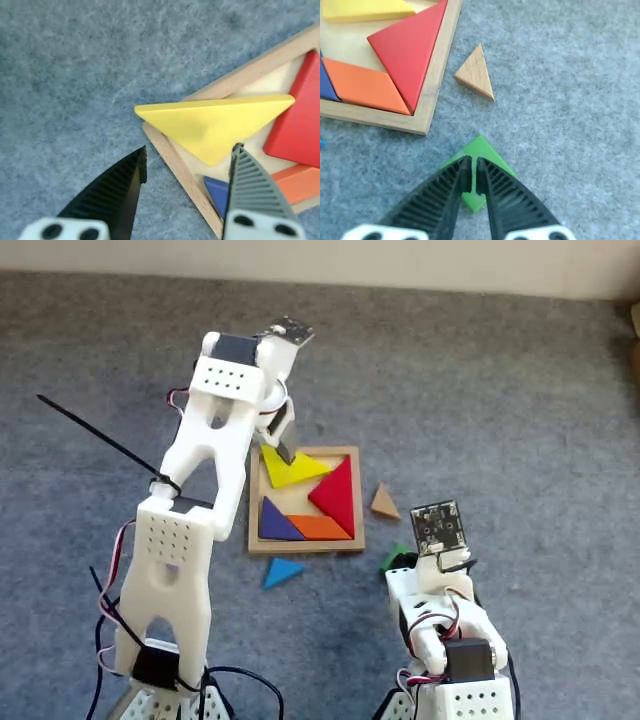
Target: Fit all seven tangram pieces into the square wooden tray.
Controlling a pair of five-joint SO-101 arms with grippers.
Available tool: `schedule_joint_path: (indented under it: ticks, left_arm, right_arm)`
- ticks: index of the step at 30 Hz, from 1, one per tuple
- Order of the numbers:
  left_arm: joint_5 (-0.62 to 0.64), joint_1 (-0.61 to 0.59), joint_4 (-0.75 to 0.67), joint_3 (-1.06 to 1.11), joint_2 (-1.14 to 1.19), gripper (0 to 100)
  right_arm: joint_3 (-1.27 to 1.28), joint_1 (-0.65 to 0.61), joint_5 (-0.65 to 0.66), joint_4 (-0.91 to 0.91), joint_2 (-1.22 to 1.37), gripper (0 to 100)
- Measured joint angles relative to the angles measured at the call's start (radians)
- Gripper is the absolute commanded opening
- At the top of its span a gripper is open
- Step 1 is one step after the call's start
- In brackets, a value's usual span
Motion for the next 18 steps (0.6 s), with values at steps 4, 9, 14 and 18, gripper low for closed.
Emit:
schedule_joint_path:
  ticks: [4, 9, 14, 18]
  left_arm:
    - [0.048, -0.061, 0.002, -0.08, 0.0, 27]
    - [-0.017, -0.109, 0.005, -0.103, -0.002, 27]
    - [-0.117, -0.107, 0.014, -0.103, -0.002, 27]
    - [-0.075, -0.107, -0.044, -0.103, 0.0, 27]
  right_arm:
    - [0.0, 0.0, 0.0, 0.0, 0.0, 2.9]
    - [0.0, 0.0, 0.0, 0.0, 0.0, 2.9]
    - [0.0, 0.0, 0.0, 0.0, 0.0, 2.9]
    - [0.0, 0.0, 0.0, 0.0, 0.0, 2.9]
